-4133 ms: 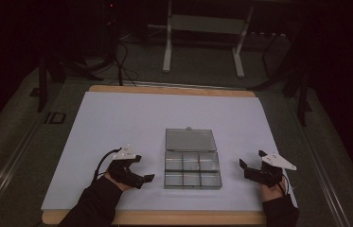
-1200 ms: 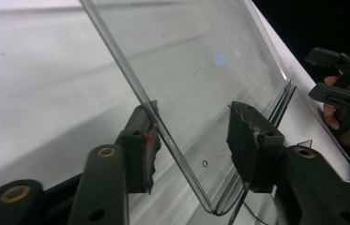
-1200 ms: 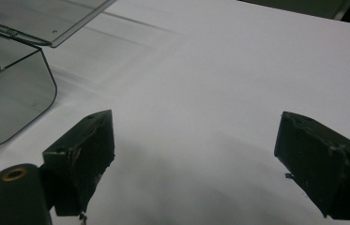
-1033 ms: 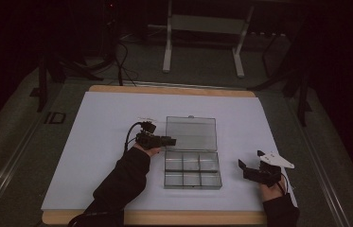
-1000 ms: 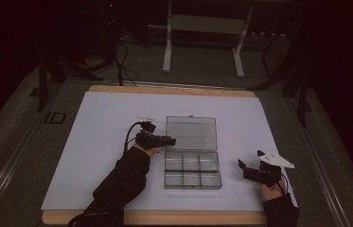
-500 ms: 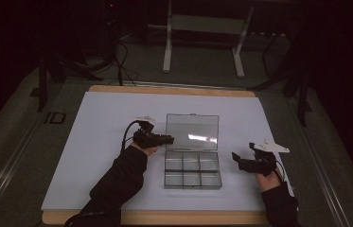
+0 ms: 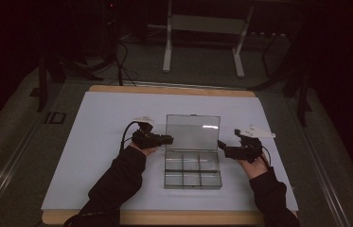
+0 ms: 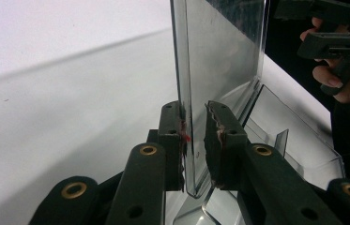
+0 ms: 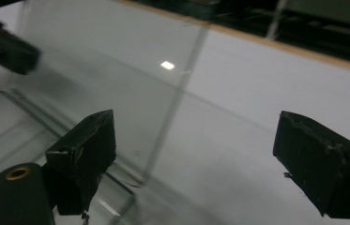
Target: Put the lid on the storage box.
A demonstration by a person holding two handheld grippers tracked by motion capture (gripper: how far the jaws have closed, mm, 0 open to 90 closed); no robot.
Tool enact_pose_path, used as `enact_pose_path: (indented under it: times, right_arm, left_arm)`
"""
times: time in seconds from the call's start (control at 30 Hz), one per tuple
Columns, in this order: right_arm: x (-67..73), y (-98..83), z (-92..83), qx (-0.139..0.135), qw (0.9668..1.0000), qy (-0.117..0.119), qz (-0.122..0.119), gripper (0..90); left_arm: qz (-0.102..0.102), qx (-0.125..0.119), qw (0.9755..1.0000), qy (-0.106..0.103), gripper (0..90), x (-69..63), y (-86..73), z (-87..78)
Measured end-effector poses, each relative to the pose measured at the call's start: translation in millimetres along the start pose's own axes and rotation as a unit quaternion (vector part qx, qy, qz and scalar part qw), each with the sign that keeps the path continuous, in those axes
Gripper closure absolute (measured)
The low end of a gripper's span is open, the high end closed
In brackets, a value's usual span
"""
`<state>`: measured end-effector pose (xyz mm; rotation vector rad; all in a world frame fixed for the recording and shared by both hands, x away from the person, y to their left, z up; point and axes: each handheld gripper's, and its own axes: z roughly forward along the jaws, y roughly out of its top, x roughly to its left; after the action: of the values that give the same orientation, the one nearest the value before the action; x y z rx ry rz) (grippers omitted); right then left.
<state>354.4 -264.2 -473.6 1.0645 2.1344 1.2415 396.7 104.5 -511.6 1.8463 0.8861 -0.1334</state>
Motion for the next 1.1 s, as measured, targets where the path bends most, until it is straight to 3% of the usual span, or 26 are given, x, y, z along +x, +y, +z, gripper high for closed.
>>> enact_pose_path:
  times: [0.07, 0.23, 0.27, 0.3, 0.33, 0.4, 0.47, 0.63, 0.9, 1.1]
  right_arm:
    - [5.0, 1.9, 8.3, 0.007, 0.9998, 0.020, 0.007, 13.8]
    - [10.5, 1.5, 15.0, 0.014, 0.9996, 0.024, 0.000, 19.8]
    - [10.4, 1.0, 17.0, 0.016, 0.9995, 0.028, 0.004, 28.8]
    - [10.4, 1.0, 17.0, 0.016, 0.9995, 0.028, 0.004, 28.8]
    - [10.4, 0.8, 17.5, 0.021, 0.9996, 0.017, -0.001, 37.8]
    - [10.7, 0.7, 17.7, 0.021, 0.9997, 0.014, -0.004, 41.0]
    - [10.3, 1.2, 18.8, 0.022, 0.9996, 0.015, -0.005, 54.2]
    - [9.4, 3.5, 22.3, 0.023, 0.9994, 0.027, -0.001, 69.0]
    - [4.9, 5.0, 24.0, 0.030, 0.9984, 0.047, 0.011, 73.9]
    - [2.6, 5.5, 19.3, 0.031, 0.9979, 0.056, 0.010, 77.5]
  left_arm:
    - [0.007, -0.002, 1.0000, 0.000, 79.3, -0.7, -0.2, -0.7]
    - [0.011, -0.006, 0.9999, -0.001, 79.4, -0.4, -1.4, -0.8]
    - [0.012, -0.007, 0.9999, -0.003, 79.5, 0.1, -2.0, -0.9]
    - [0.012, -0.007, 0.9999, -0.003, 79.6, 0.1, -2.0, -0.9]
    - [0.013, -0.009, 0.9999, -0.004, 79.6, 0.4, -2.4, -0.9]
    - [0.014, -0.010, 0.9998, -0.005, 79.6, 0.5, -2.7, -0.9]
    - [0.014, -0.012, 0.9998, -0.006, 79.6, 1.1, -3.3, -0.9]
    - [0.017, -0.015, 0.9997, -0.008, 79.6, 1.5, -4.0, -0.9]
    - [0.021, -0.012, 0.9997, -0.003, 79.4, 0.0, -3.1, -1.8]
    - [0.031, -0.015, 0.9992, 0.020, 79.3, -6.4, -2.6, -6.6]
